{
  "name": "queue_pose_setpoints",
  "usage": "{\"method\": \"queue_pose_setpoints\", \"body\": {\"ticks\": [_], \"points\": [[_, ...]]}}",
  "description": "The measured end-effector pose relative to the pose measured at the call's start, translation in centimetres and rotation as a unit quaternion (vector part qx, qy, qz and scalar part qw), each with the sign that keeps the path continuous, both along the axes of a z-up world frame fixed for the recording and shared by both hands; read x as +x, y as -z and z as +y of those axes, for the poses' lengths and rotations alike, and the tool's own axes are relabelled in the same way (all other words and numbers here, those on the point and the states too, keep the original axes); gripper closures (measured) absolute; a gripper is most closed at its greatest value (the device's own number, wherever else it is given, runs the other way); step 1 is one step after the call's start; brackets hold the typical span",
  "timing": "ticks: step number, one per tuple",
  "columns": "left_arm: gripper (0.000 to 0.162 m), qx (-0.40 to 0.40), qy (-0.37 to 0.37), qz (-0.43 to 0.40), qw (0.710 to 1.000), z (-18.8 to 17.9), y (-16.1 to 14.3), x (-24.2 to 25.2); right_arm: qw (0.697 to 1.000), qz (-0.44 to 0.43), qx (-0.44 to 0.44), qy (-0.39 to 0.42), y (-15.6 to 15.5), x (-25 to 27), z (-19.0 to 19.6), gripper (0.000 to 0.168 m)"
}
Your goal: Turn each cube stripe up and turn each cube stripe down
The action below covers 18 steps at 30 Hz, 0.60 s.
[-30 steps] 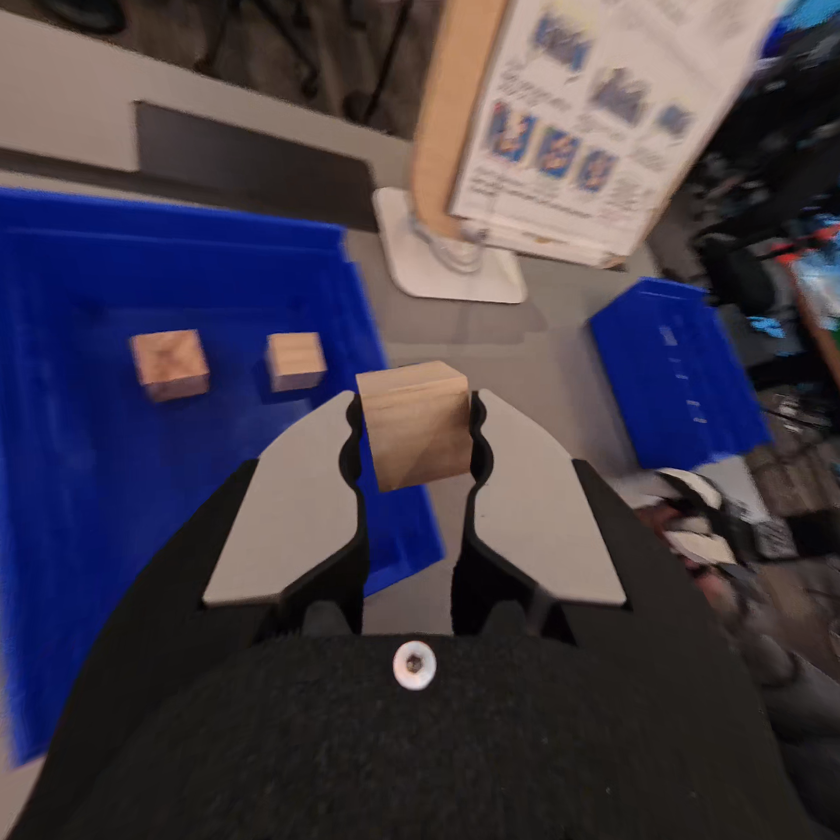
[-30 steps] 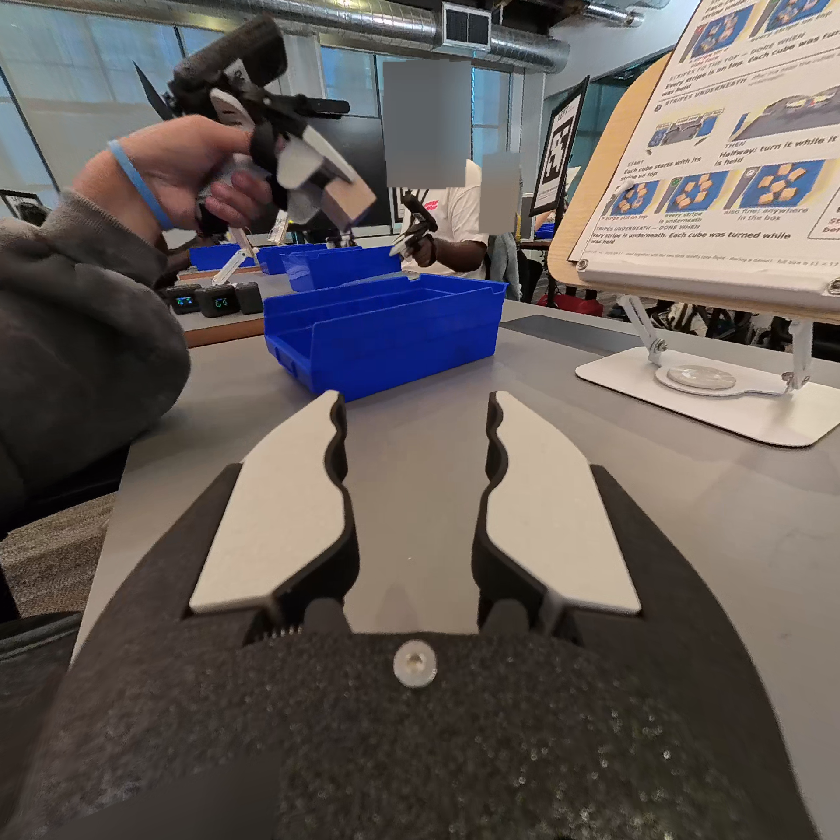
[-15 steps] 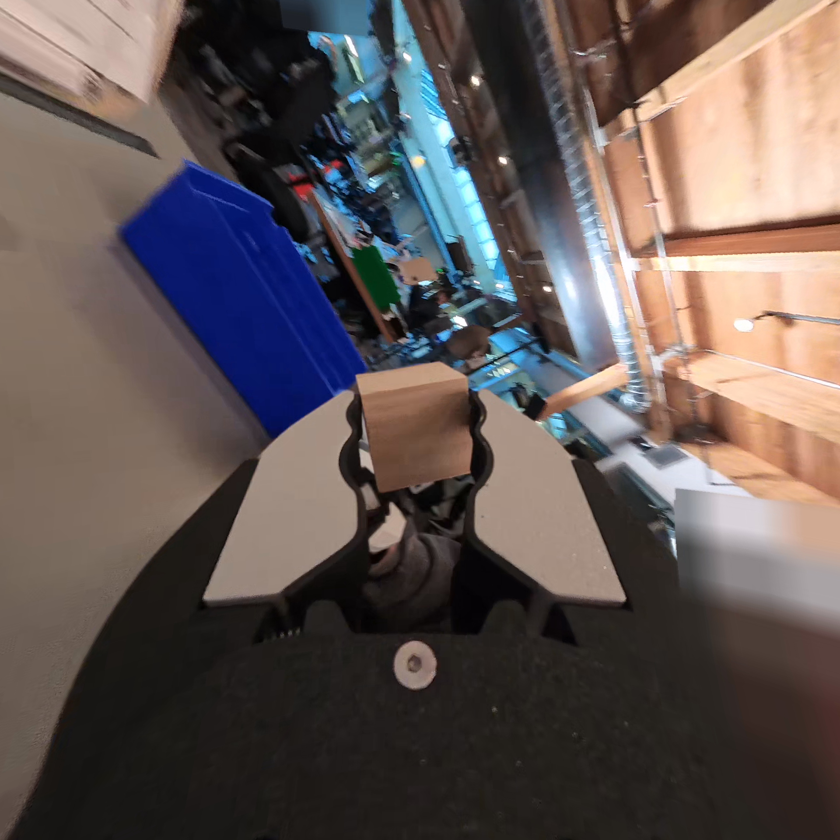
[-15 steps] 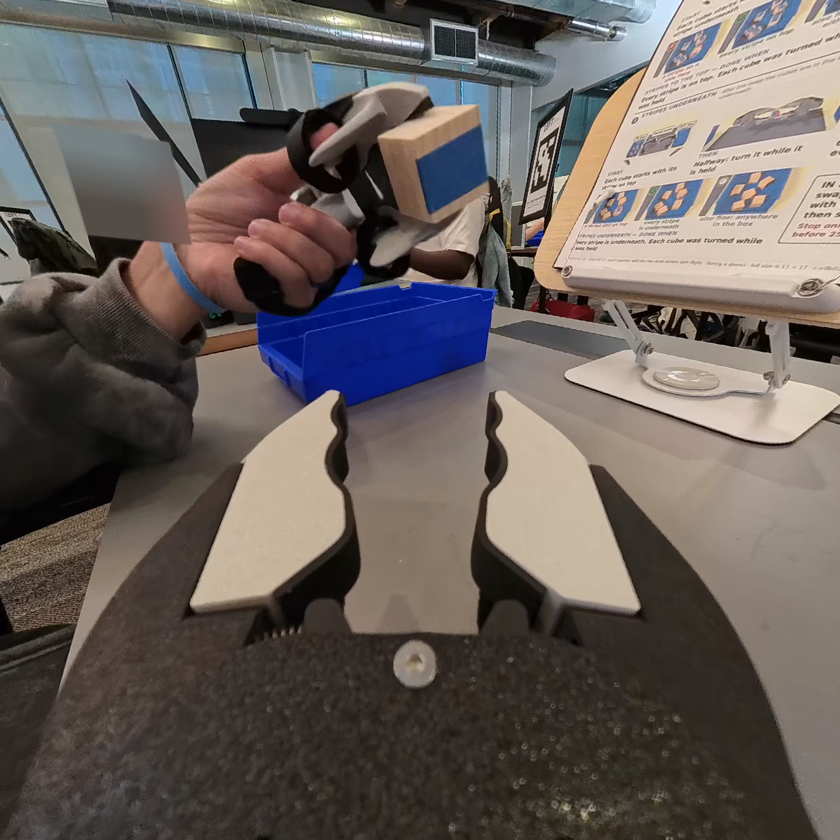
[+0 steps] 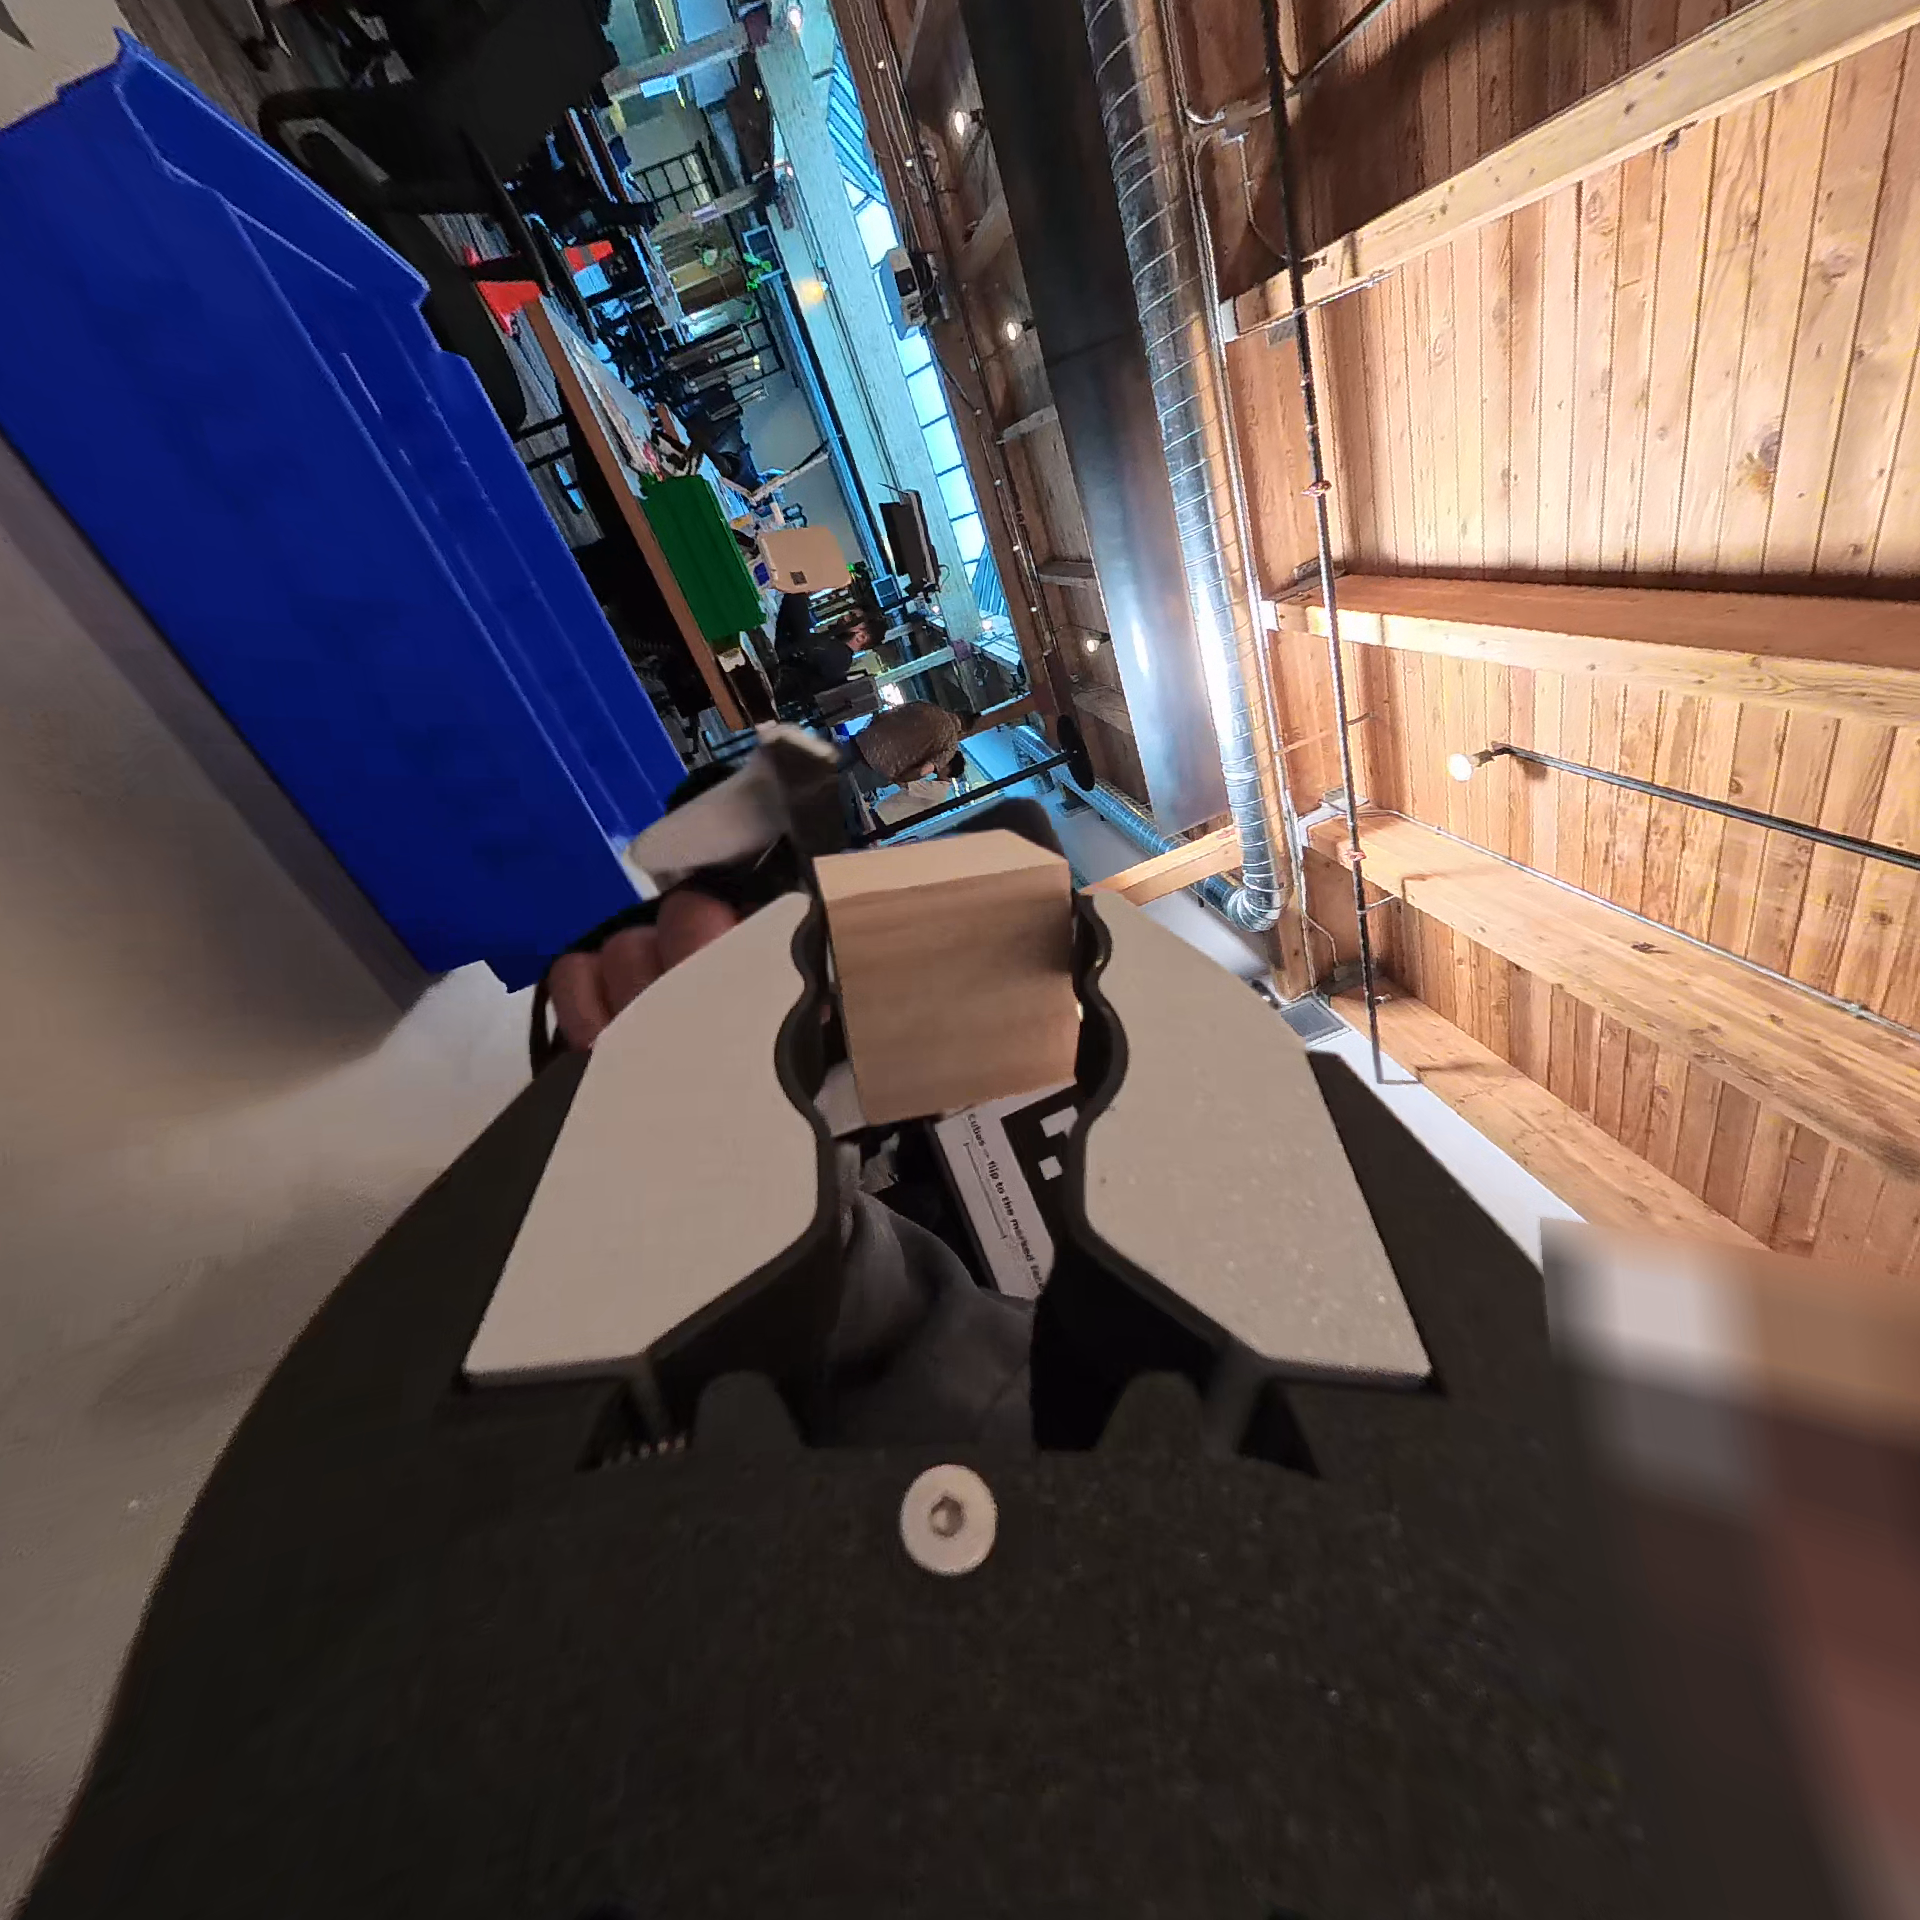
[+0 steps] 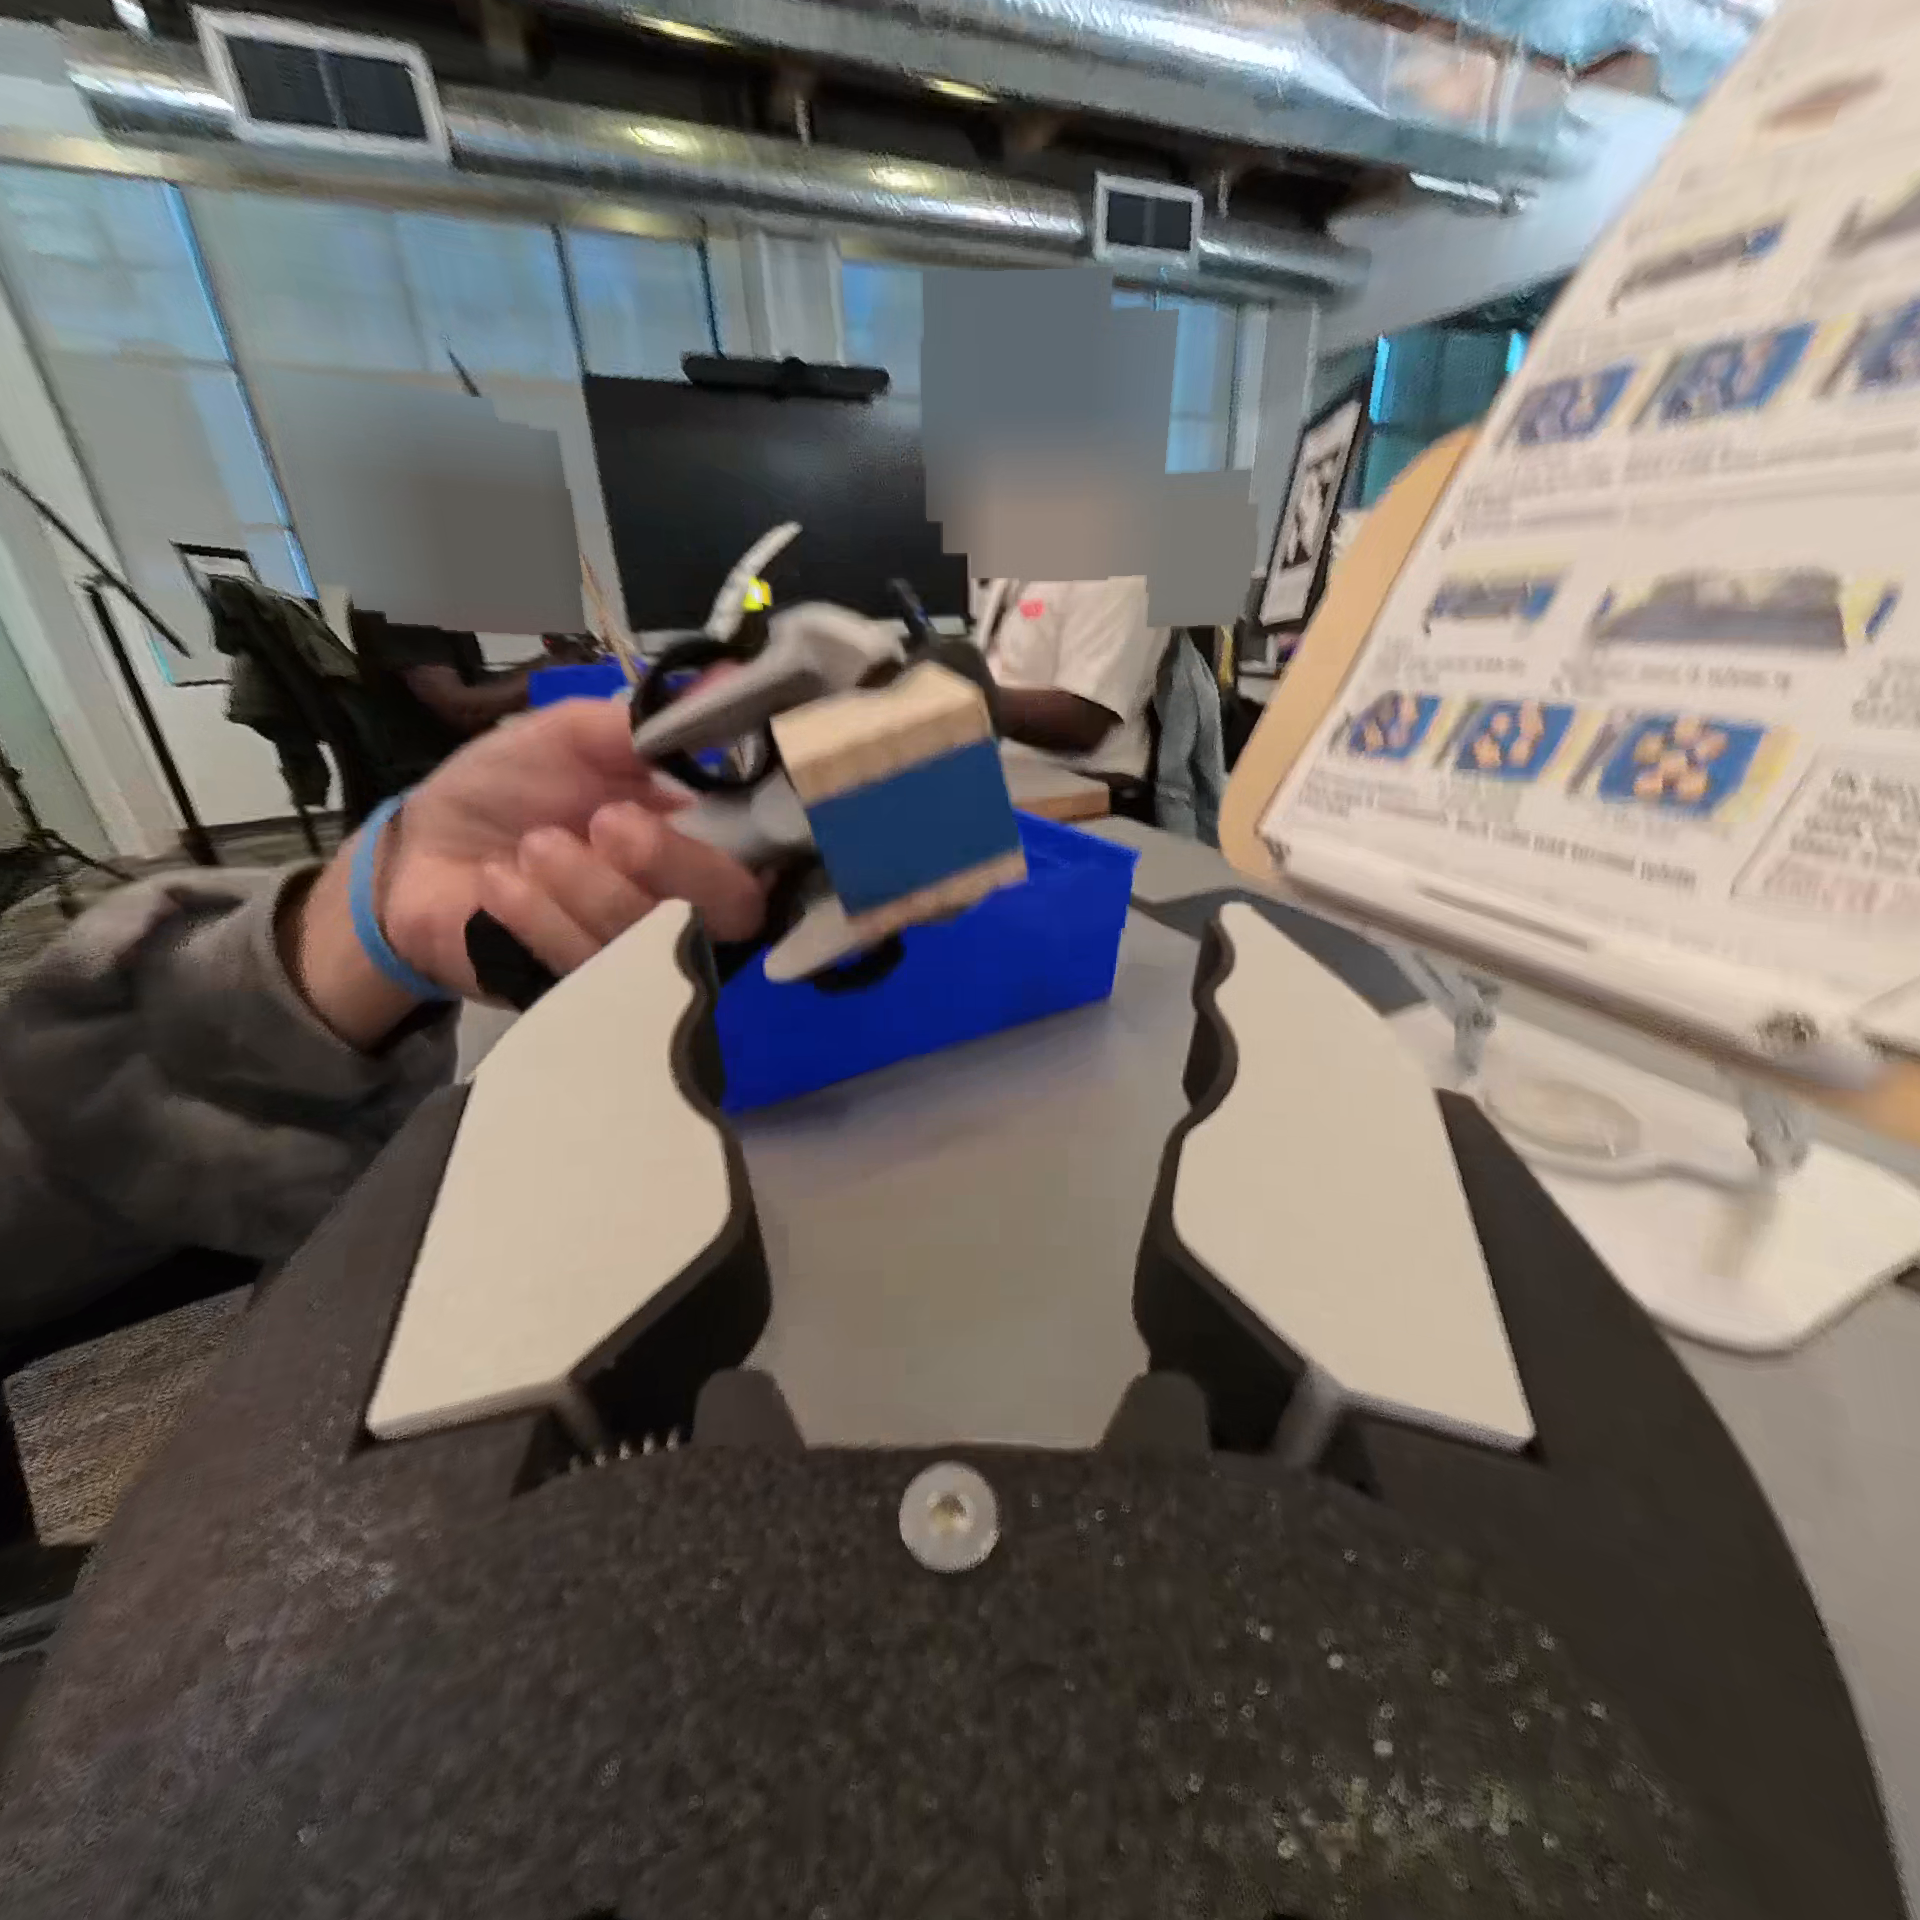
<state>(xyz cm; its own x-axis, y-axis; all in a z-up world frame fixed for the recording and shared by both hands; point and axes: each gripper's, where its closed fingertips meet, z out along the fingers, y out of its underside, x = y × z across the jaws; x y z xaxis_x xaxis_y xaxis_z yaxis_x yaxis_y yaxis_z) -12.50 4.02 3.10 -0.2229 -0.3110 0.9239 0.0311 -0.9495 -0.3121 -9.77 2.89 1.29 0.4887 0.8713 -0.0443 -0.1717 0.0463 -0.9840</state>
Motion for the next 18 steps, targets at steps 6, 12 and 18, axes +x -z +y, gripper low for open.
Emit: {"method": "queue_pose_setpoints", "body": {"ticks": [6, 12, 18], "points": [[0.118, -0.029, 0.033, -0.016, 0.999, -0.7, 0.4, 0.7, 0.994, -0.078, 0.038, -0.065, -0.6, -3.3, 0.2, 0.086], [0.12, -0.043, 0.04, -0.007, 0.998, -0.9, 1.1, 1.5, 0.988, -0.114, 0.096, -0.028, -0.2, -3.1, -0.1, 0.123], [0.1, 0.059, -0.063, 0.08, 0.993, 1.8, 0.9, -1.7, 0.994, -0.09, 0.063, 0.013, -2.0, 0.9, 0.0, 0.123]]}}
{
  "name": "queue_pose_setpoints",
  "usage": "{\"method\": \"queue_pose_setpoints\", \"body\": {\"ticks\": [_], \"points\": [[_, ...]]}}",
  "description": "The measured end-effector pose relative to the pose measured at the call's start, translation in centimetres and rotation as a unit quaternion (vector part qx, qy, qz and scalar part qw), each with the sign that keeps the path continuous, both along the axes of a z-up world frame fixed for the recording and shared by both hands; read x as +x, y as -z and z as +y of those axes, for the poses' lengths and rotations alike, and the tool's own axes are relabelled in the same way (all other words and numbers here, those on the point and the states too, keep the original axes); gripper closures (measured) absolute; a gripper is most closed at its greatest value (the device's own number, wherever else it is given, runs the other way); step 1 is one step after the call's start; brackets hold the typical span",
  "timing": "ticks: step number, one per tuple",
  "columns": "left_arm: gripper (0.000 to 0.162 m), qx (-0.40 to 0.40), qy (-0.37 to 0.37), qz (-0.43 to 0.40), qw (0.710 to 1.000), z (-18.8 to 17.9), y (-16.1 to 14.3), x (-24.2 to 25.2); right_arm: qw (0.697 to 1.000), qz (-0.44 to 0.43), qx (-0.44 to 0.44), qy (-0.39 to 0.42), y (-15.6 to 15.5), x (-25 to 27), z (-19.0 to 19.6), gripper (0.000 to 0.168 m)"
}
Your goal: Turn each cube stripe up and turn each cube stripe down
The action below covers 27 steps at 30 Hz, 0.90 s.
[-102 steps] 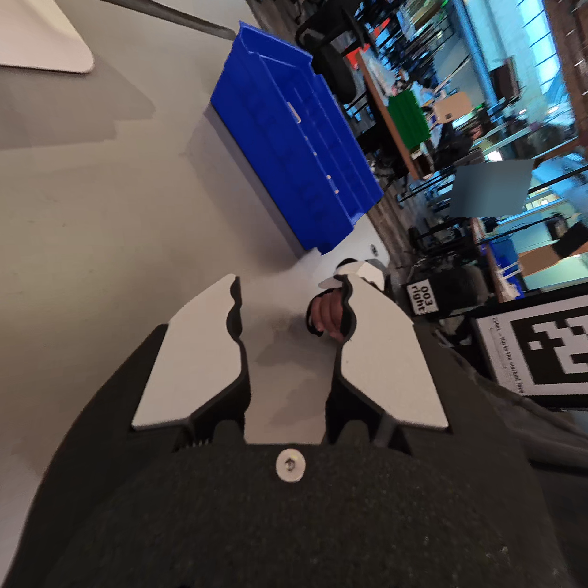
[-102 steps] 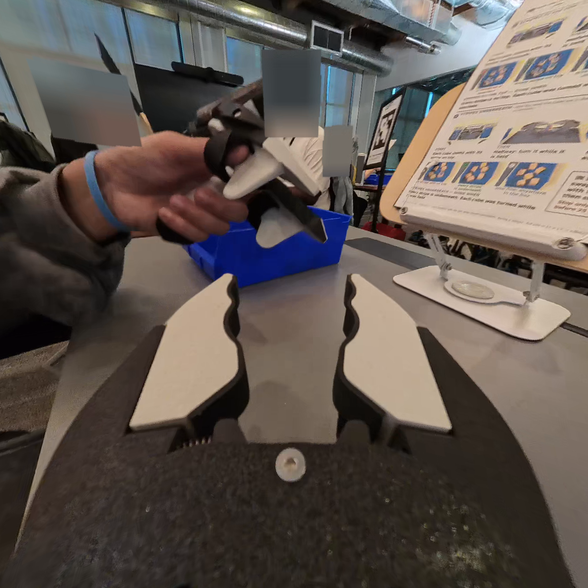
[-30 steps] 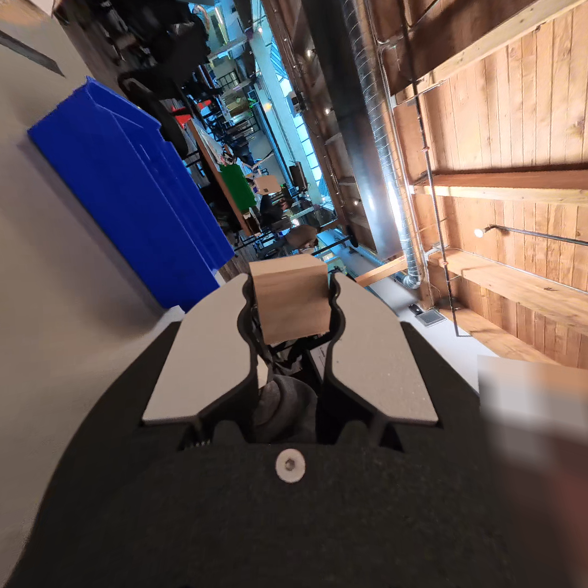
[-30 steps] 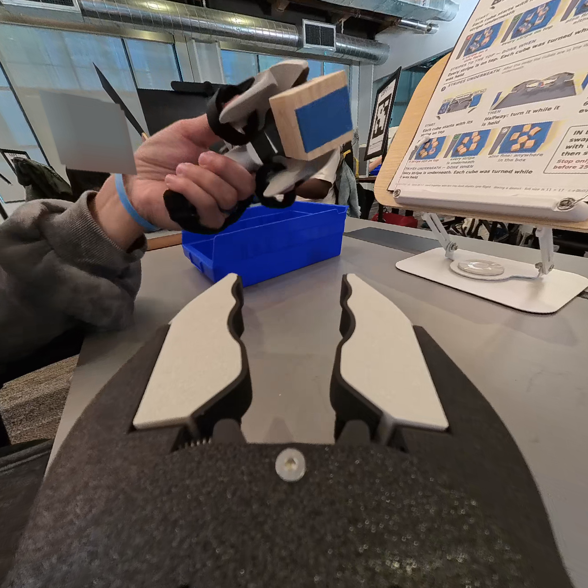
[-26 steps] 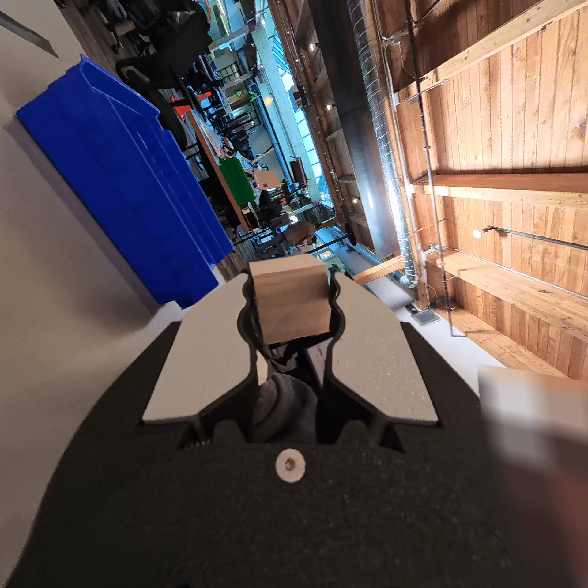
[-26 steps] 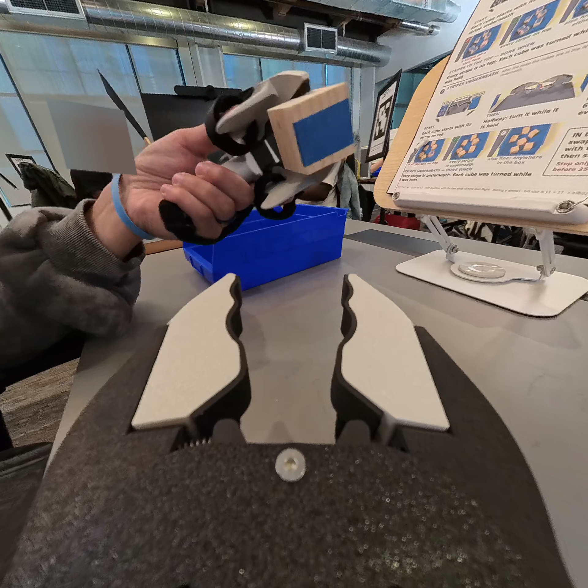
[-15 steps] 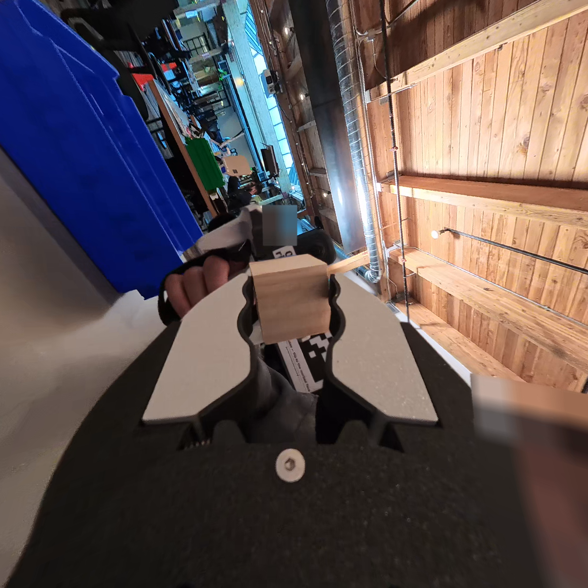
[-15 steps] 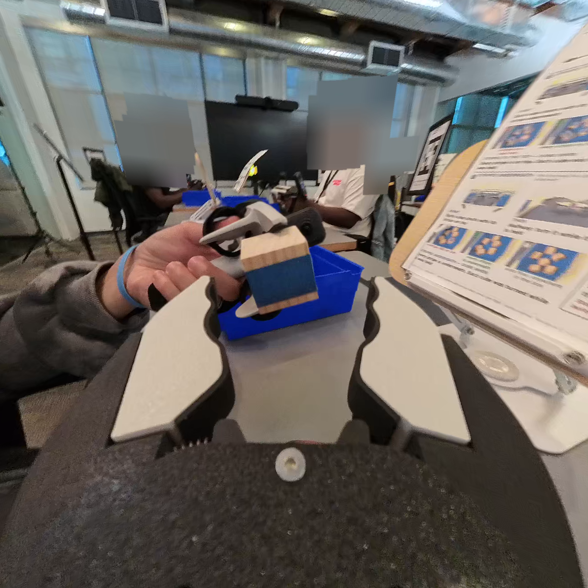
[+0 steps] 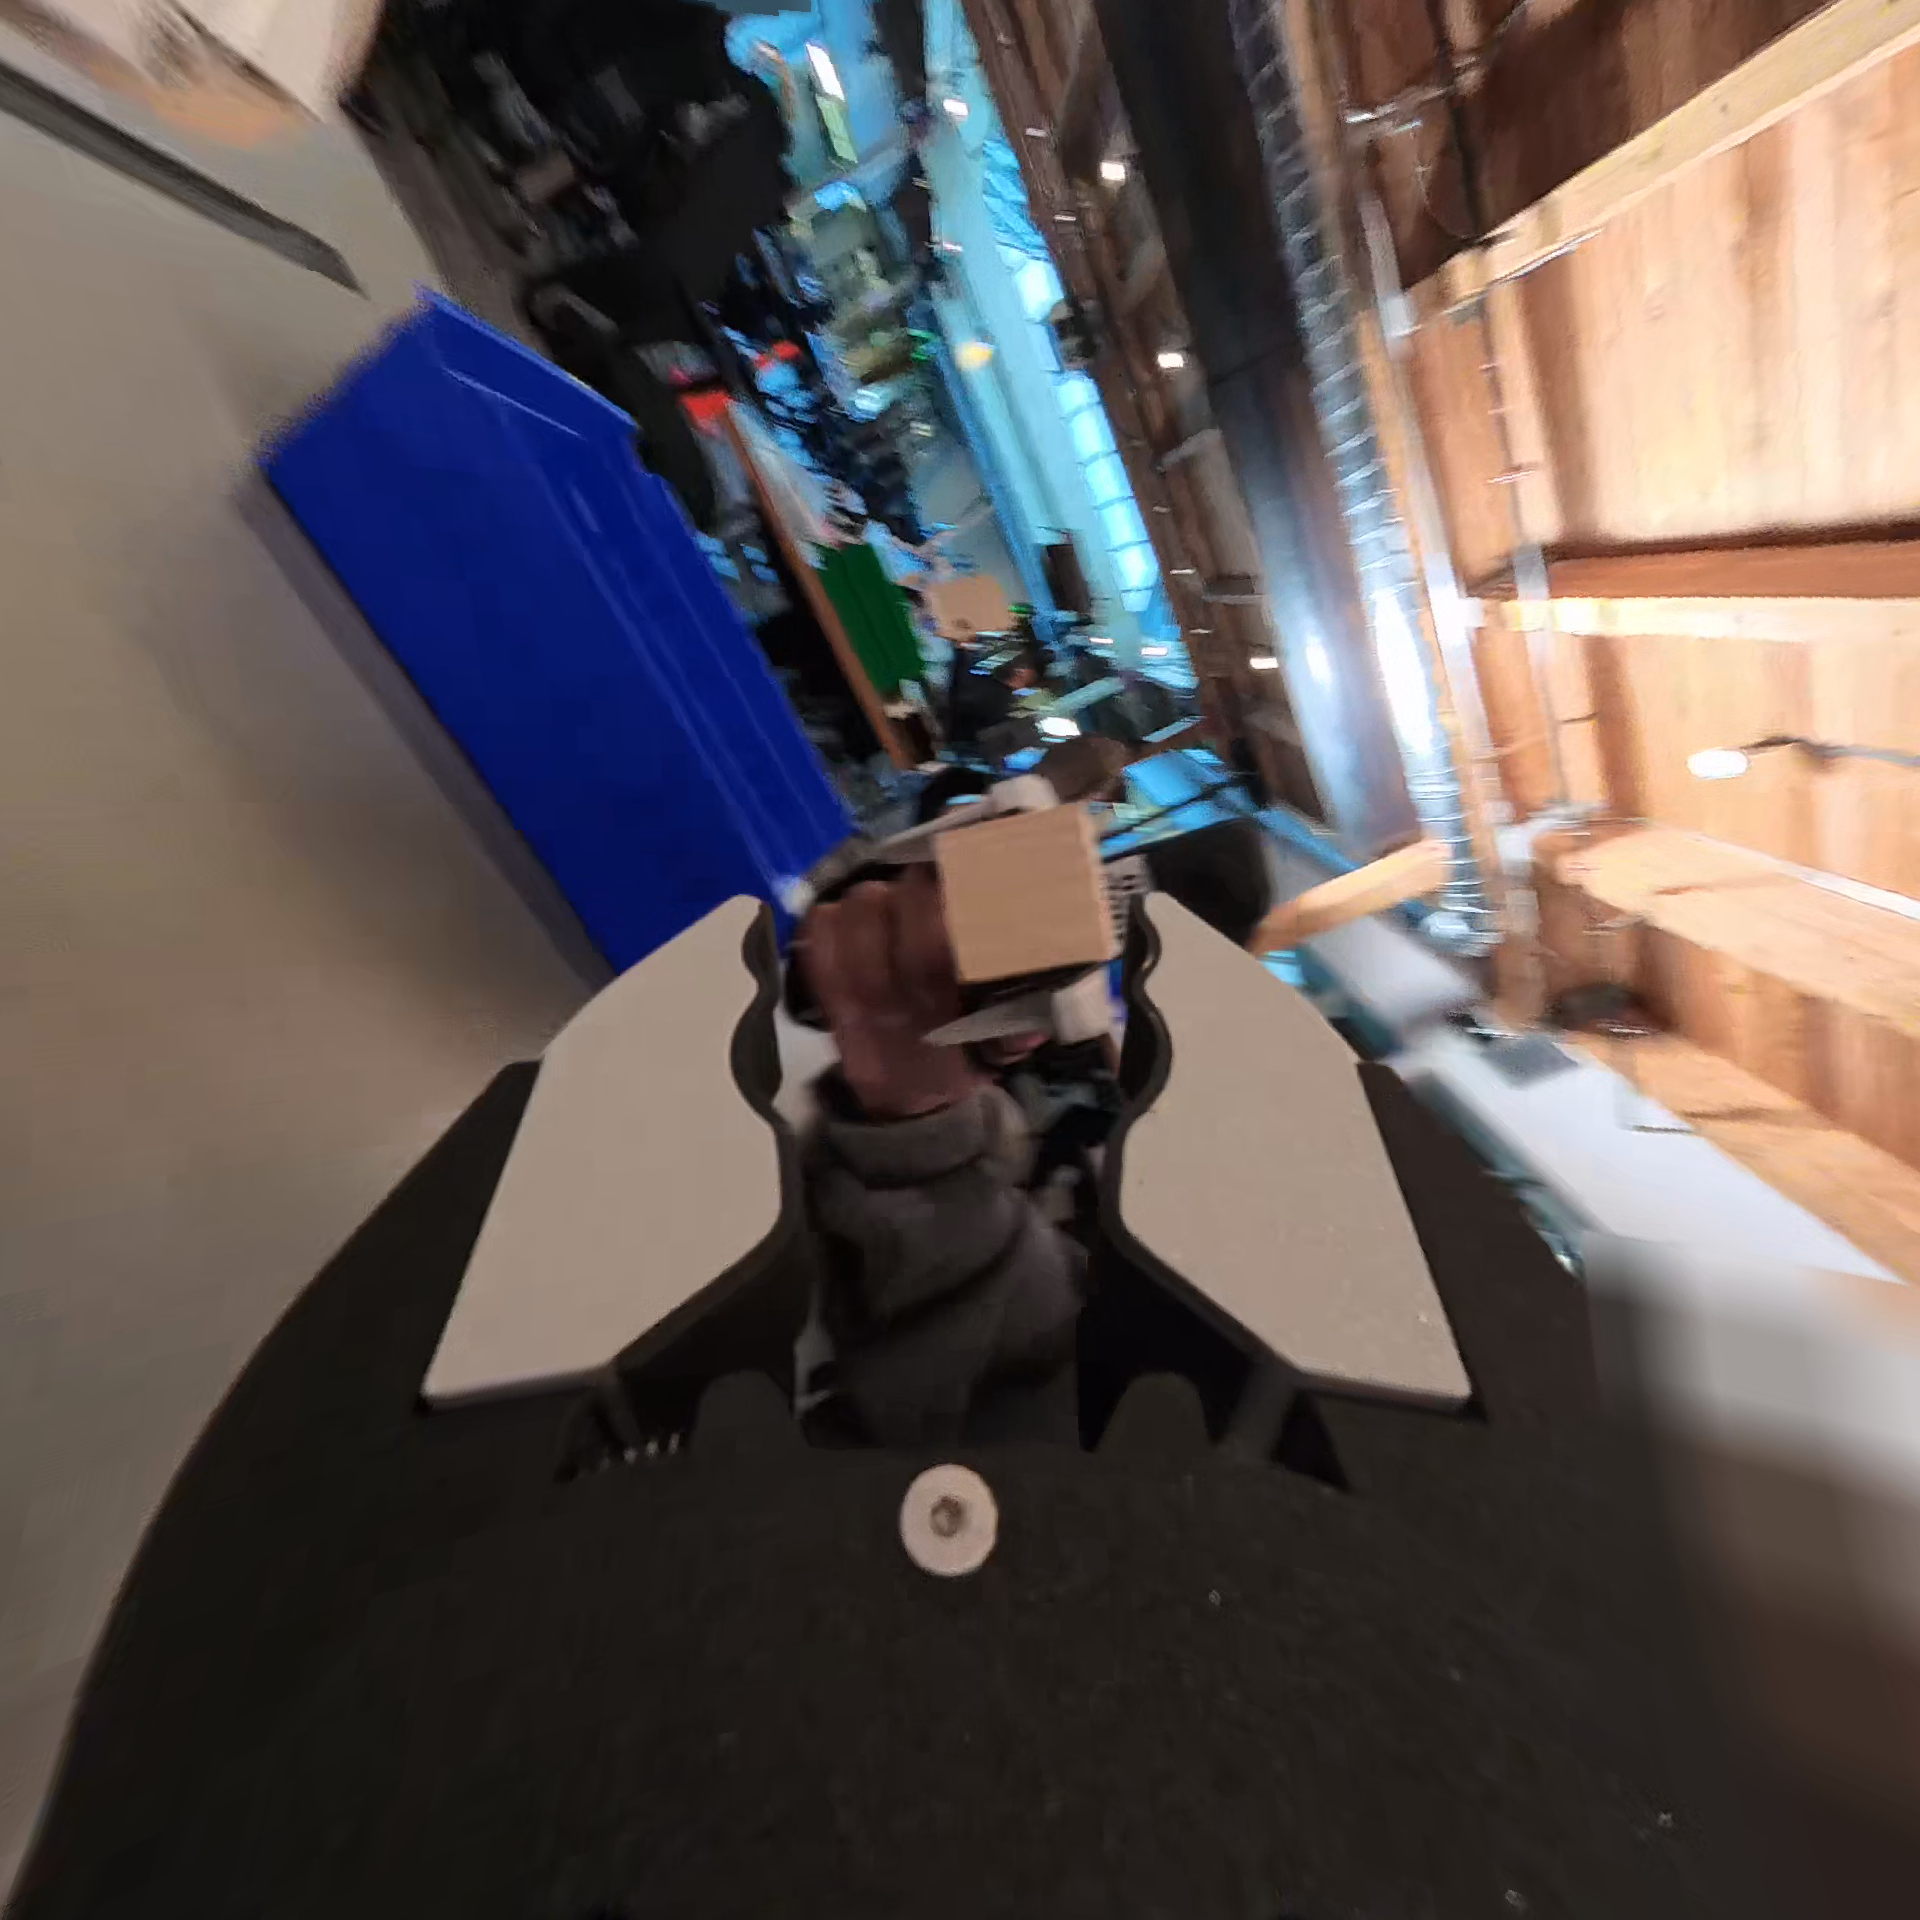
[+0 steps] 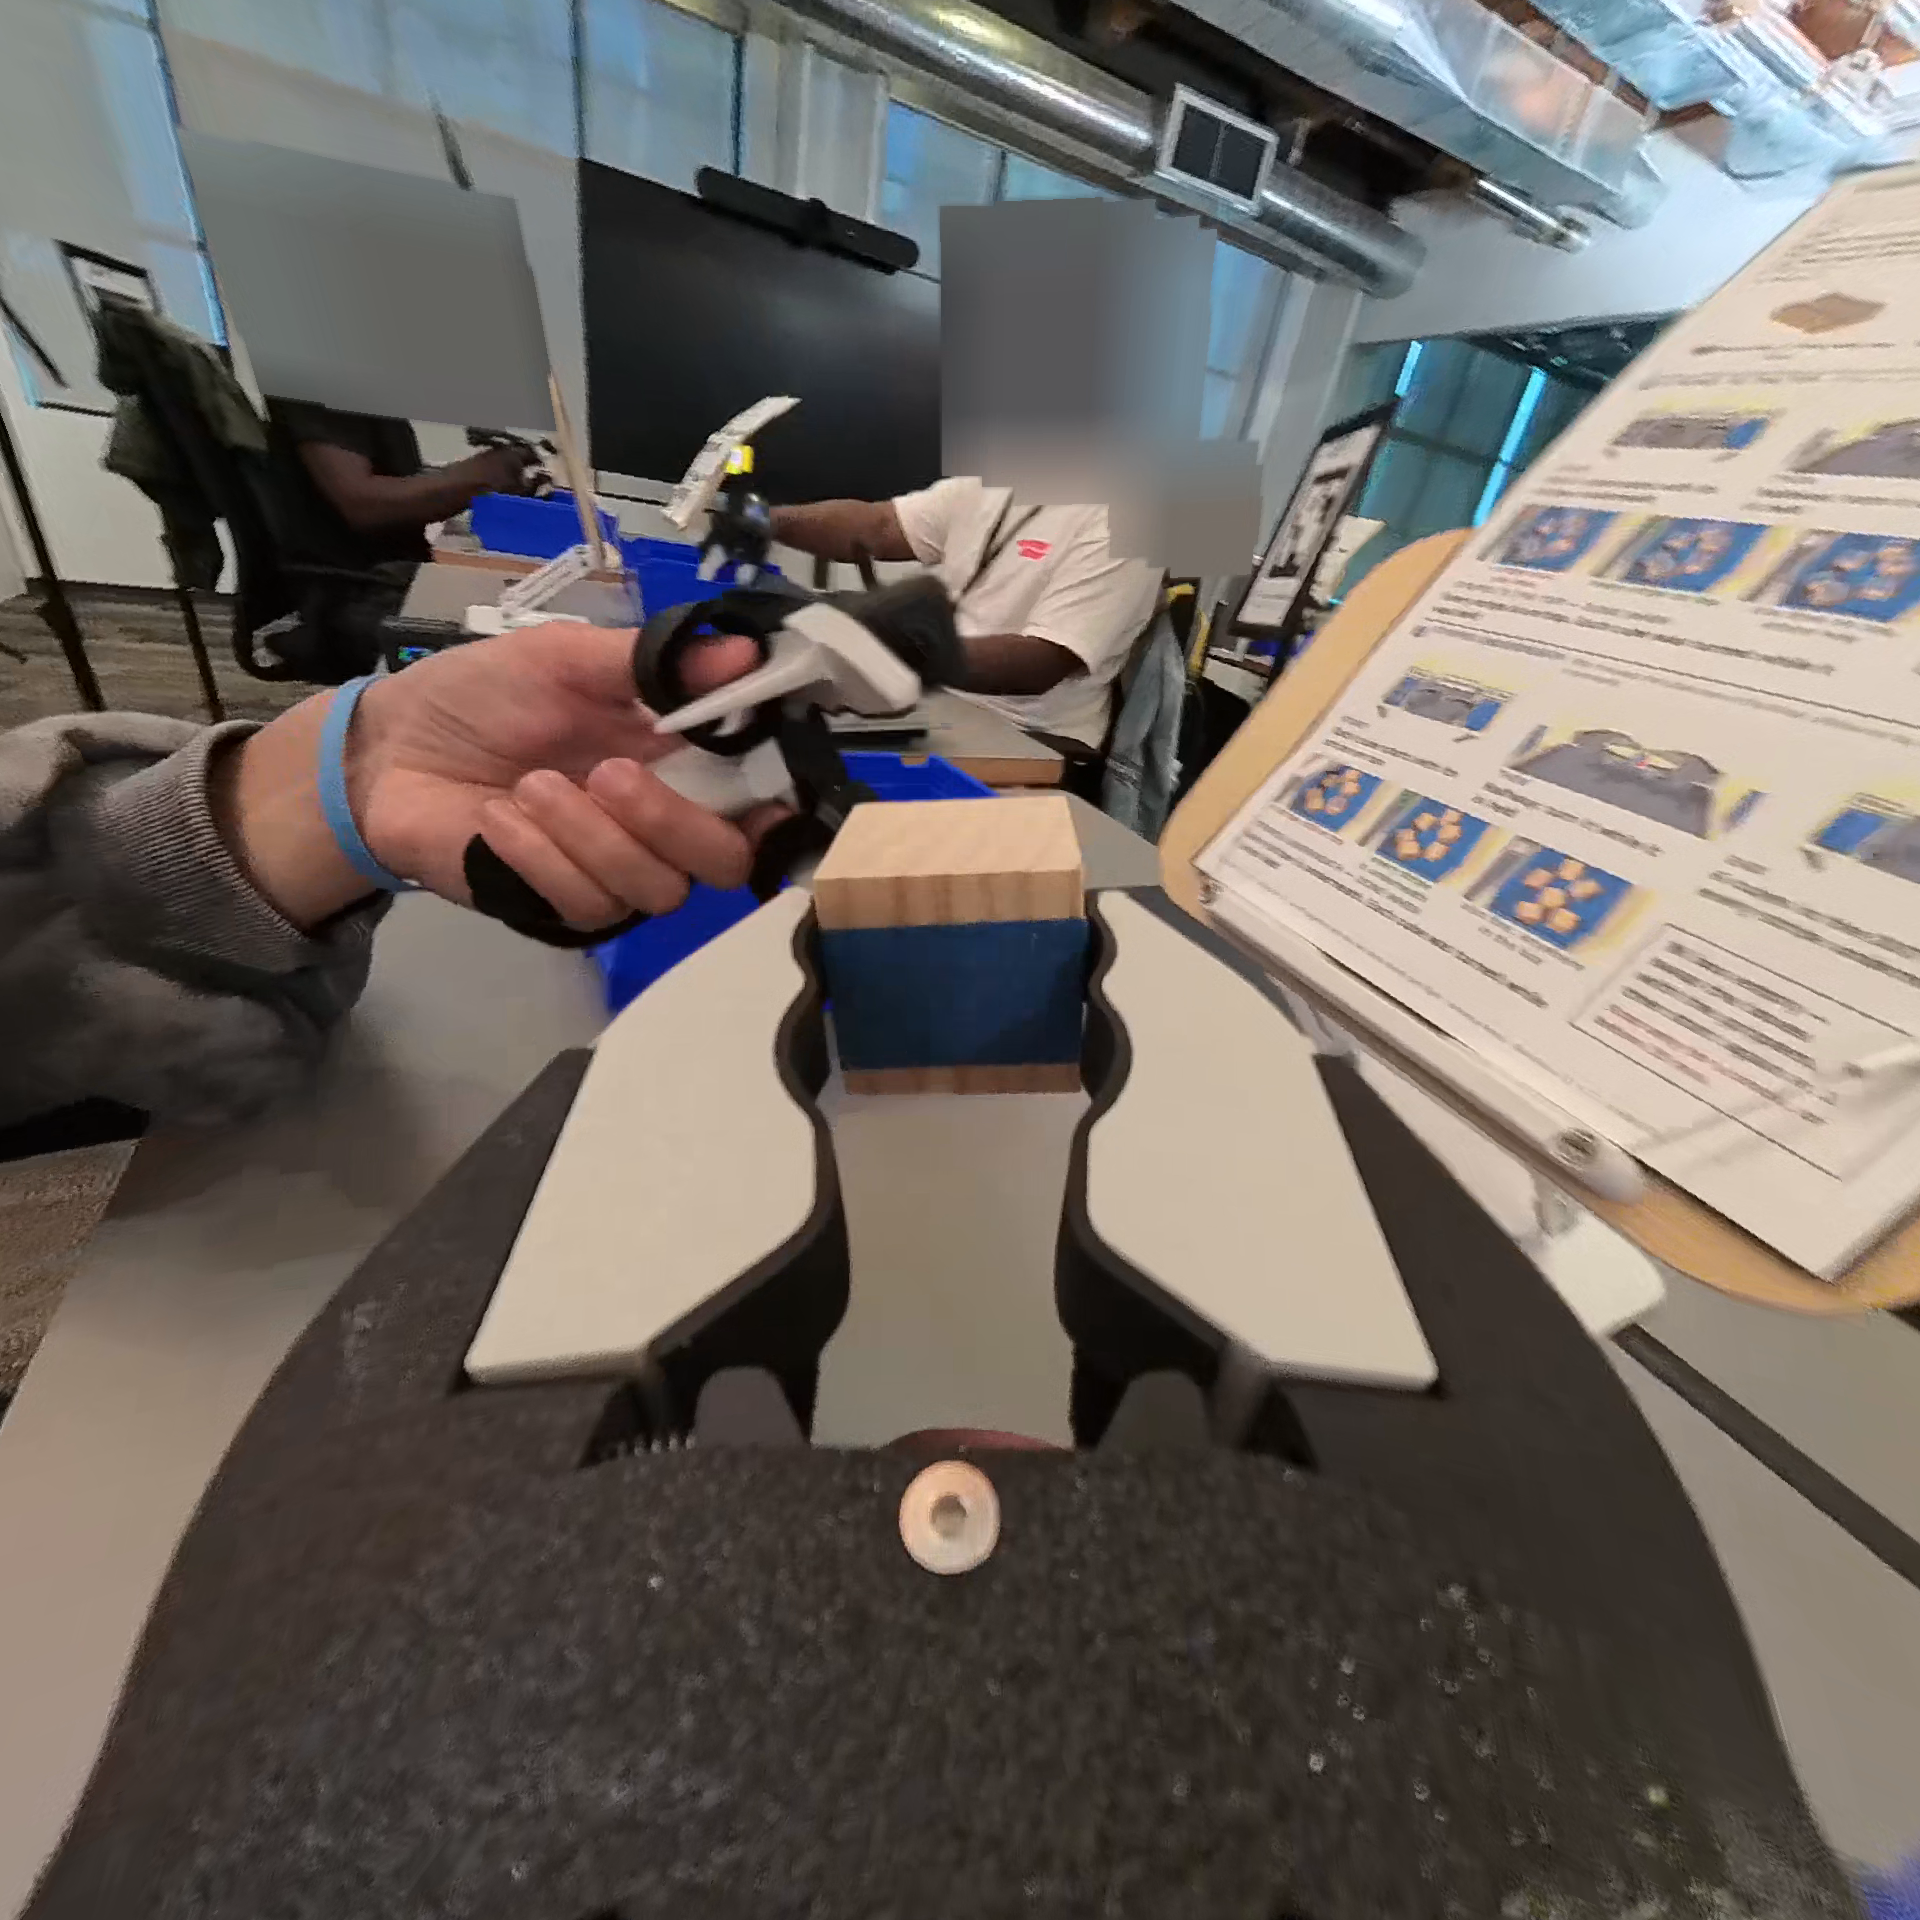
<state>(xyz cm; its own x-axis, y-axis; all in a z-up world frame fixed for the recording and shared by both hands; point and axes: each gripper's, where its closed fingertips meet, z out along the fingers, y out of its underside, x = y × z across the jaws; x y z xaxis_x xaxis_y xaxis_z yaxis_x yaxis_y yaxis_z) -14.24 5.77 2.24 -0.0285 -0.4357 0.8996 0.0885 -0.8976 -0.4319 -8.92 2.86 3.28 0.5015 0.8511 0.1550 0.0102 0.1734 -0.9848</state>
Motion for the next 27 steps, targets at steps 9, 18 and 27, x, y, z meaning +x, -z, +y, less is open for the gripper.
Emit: {"method": "queue_pose_setpoints", "body": {"ticks": [9, 18, 27], "points": [[0.1, 0.224, -0.242, 0.339, 0.881, 4.8, 0.8, -7.6, 0.952, -0.041, -0.142, 0.267, -3.5, 14.8, 6.1, 0.123], [0.101, 0.259, -0.228, 0.368, 0.863, 3.4, 0.0, -6.3, 0.746, -0.138, -0.516, 0.397, 11.4, 24.7, 14.6, 0.122], [0.102, 0.243, -0.183, 0.37, 0.878, 2.8, 1.6, -4.9, 0.625, -0.21, -0.629, 0.413, 19.2, 24.5, 17.5, 0.122]]}}
